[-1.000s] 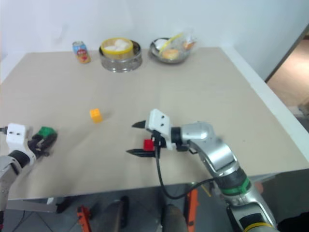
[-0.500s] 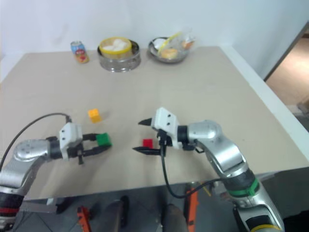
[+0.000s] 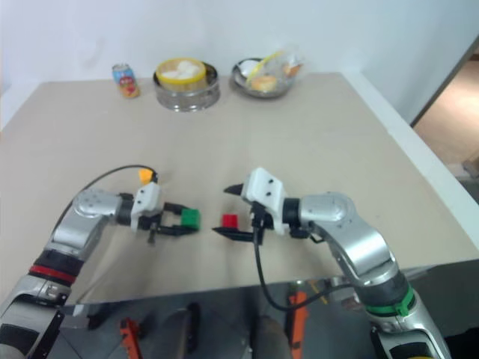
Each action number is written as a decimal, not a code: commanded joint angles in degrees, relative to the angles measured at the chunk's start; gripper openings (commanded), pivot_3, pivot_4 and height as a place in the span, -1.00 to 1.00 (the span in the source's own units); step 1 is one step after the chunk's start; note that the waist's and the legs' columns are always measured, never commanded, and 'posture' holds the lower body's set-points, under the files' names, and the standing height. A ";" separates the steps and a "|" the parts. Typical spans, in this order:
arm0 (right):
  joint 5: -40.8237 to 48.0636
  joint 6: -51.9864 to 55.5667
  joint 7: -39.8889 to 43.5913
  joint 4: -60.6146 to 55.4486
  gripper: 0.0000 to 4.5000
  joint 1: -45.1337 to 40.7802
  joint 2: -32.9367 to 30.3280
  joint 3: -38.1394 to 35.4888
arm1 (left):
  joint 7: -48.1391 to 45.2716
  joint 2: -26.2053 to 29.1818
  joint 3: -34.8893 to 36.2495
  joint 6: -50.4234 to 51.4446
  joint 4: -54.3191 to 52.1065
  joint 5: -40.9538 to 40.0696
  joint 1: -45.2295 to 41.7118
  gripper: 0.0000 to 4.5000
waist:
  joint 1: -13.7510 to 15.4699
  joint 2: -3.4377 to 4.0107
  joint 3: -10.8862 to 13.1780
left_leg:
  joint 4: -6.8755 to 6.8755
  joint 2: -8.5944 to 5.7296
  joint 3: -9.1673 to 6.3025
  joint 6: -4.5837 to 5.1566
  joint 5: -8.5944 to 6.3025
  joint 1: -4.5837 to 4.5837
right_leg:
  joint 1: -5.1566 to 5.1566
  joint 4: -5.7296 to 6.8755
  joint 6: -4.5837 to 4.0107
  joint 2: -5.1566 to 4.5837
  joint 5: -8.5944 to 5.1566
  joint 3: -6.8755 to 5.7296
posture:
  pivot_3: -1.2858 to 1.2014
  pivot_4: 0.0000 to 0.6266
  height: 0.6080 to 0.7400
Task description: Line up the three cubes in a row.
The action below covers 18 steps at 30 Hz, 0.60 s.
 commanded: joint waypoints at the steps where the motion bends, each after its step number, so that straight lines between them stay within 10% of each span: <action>1: 2.06 0.29 0.32 -3.20 1.00 0.00 -0.56 -2.56 | -1.29 0.41 0.32 -1.74 0.25 0.42 -1.26 -0.12 | 0.02 0.00 0.00 | 0.00 0.00 0.00 0.00 0.00 0.00 | 0.00 0.00 0.00 0.00 0.00 0.00 | 0.03 -0.52 1.00; 18: 1.09 -1.66 1.38 -1.56 1.00 -0.08 -0.93 -1.36 | 2.34 -1.11 0.96 -0.19 -0.46 1.82 0.71 -0.12 | 0.05 0.00 0.00 | 0.12 0.02 0.00 0.00 0.00 0.00 | 0.02 0.04 0.02 0.02 0.05 0.03 | 0.03 -0.52 1.00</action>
